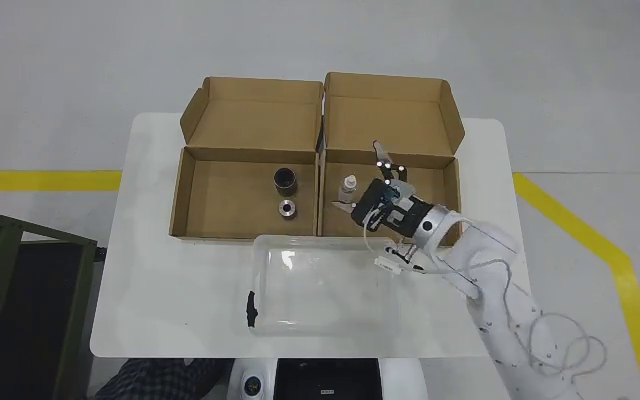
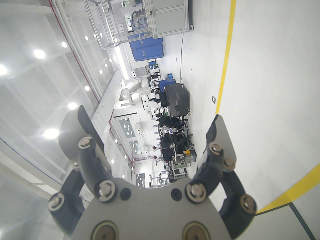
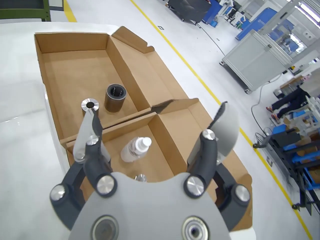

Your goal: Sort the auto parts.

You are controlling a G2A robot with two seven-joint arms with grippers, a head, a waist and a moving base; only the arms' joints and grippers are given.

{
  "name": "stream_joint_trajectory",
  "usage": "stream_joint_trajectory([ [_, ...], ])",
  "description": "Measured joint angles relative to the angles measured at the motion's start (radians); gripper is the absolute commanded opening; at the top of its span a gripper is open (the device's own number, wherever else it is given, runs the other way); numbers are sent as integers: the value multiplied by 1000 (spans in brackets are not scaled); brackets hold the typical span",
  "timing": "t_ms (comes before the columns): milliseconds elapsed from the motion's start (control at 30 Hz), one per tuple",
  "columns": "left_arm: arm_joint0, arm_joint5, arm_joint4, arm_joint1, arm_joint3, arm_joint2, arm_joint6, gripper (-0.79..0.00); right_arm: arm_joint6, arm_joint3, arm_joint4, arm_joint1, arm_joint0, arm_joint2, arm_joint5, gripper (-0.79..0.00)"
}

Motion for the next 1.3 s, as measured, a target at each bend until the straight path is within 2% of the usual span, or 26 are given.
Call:
stream_joint_trajectory([
  [400, 0, 0, 0, 0, 0, 0, 0, 0, -183, -169, -25, 24, -457, 261, 256, 0],
  [600, 0, 0, 0, 0, 0, 0, 0, 0, -273, -190, 4, 27, -603, 366, 313, 0],
  [833, 0, 0, 0, 0, 0, 0, 0, -1, -319, -194, 21, 28, -638, 390, 306, 0],
  [1300, 0, 0, 0, 0, 0, 0, 0, -1, -319, -193, 20, 28, -638, 390, 305, 0],
])
